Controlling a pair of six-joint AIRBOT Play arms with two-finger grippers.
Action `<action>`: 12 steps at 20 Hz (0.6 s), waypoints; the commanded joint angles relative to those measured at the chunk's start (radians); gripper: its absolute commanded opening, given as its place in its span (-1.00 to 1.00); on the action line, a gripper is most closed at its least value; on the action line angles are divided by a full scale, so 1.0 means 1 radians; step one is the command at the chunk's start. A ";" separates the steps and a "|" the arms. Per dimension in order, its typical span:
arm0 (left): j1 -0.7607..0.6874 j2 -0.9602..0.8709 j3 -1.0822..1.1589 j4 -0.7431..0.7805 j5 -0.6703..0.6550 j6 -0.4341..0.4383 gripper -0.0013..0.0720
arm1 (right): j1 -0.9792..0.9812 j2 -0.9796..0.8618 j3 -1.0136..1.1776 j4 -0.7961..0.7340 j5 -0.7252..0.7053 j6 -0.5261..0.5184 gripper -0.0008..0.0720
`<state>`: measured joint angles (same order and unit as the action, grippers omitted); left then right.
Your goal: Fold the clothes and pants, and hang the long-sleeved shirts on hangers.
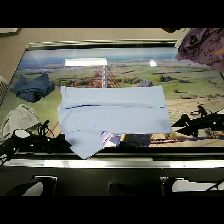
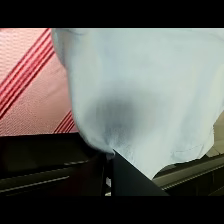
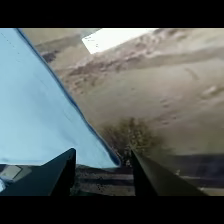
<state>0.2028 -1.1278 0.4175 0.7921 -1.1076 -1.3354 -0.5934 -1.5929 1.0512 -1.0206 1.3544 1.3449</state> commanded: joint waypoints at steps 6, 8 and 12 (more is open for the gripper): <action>0.000 -0.001 0.001 0.000 0.001 0.000 -0.92 | 0.000 -0.020 -0.092 0.070 -0.016 -0.043 0.17; 0.000 -0.001 0.001 0.000 0.001 0.000 -0.92 | 0.000 -0.020 -0.108 0.071 -0.017 -0.044 0.14; 0.000 -0.001 0.002 0.000 0.009 0.000 -0.92 | 0.000 -0.020 -0.113 0.122 -0.023 -0.071 -0.57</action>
<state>0.2028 -1.1278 0.4175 0.7925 -1.1061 -1.3357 -0.5934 -1.6127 0.9463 -0.9379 1.3418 1.2919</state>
